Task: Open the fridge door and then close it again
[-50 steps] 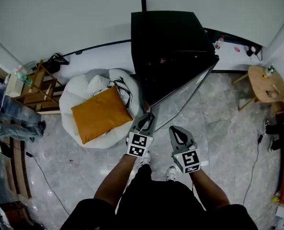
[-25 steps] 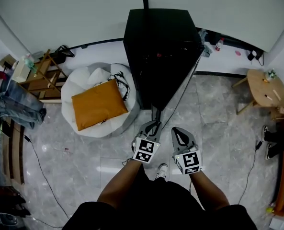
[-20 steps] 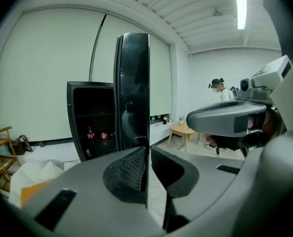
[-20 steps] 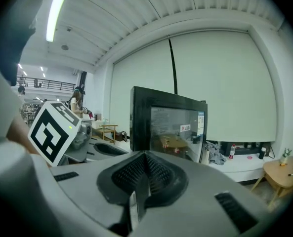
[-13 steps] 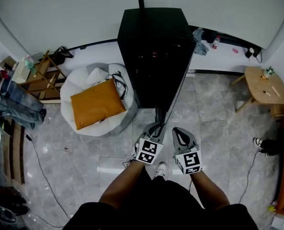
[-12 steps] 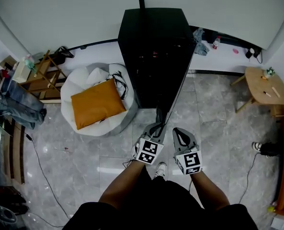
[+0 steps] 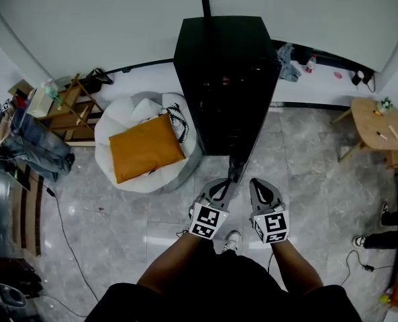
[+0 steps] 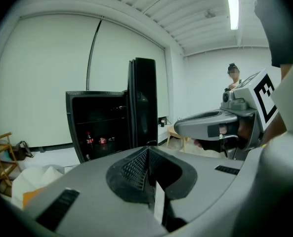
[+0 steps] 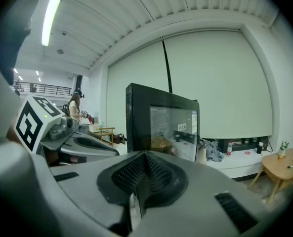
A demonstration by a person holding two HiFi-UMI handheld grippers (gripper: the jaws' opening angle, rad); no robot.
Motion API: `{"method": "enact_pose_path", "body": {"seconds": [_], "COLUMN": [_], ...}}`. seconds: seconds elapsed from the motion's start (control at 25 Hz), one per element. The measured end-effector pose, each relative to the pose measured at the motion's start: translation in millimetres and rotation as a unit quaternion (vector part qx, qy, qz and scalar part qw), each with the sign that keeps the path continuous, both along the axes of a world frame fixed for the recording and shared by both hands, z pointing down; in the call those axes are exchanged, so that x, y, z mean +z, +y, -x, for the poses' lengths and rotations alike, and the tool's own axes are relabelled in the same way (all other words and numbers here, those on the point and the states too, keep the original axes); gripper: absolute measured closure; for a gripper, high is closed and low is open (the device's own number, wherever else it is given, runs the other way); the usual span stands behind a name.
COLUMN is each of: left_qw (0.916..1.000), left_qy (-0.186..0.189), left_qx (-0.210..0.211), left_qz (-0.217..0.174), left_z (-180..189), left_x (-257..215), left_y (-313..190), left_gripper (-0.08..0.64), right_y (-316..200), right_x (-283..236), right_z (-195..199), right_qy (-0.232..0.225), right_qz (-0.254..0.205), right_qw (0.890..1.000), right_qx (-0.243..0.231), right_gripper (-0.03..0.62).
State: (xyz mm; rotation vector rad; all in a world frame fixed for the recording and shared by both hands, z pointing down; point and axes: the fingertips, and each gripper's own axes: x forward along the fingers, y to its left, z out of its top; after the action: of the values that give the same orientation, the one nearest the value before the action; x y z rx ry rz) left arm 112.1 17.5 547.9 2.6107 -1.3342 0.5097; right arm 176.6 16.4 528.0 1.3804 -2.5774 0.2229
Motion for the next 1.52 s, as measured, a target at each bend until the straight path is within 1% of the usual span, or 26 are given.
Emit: {"method": "enact_pose_path", "body": {"seconds": [0.16,0.32,0.76,1.08,1.4,1.52], "left_qw": [0.9995,0.9990,0.9978,0.9967,0.9967,0.9966], "left_qy": [0.007,-0.003,0.010,0.020,0.026,0.027], "left_qx": [-0.030,-0.040,-0.062,-0.075,-0.072,-0.074], "left_qz": [-0.011,-0.018,-0.021,-0.025,-0.028,-0.025], "left_z": [25,42,73,88,90,91], "left_x": [-10,-15,-25,-34,-31,-31], "left_y": [-1,-3,-13,-27,-32,-33], "left_gripper": [0.538,0.538,0.538,0.538,0.538,0.538], "right_y": [-1,-6,-25,-33,-31,-34], "right_x": [-2,-7,-18,-25,-25,-26], "right_z": [8,16,19,30,35,36], "right_qy": [-0.010,-0.016,-0.009,-0.002,0.013,0.011], "right_qz": [-0.007,-0.008,-0.023,-0.022,-0.030,-0.029], "right_qw": [1.000,1.000,1.000,1.000,0.999,0.999], "right_qx": [-0.010,-0.009,0.004,-0.004,-0.013,-0.014], "right_gripper": [0.581,0.581,0.581,0.581,0.581,0.581]}}
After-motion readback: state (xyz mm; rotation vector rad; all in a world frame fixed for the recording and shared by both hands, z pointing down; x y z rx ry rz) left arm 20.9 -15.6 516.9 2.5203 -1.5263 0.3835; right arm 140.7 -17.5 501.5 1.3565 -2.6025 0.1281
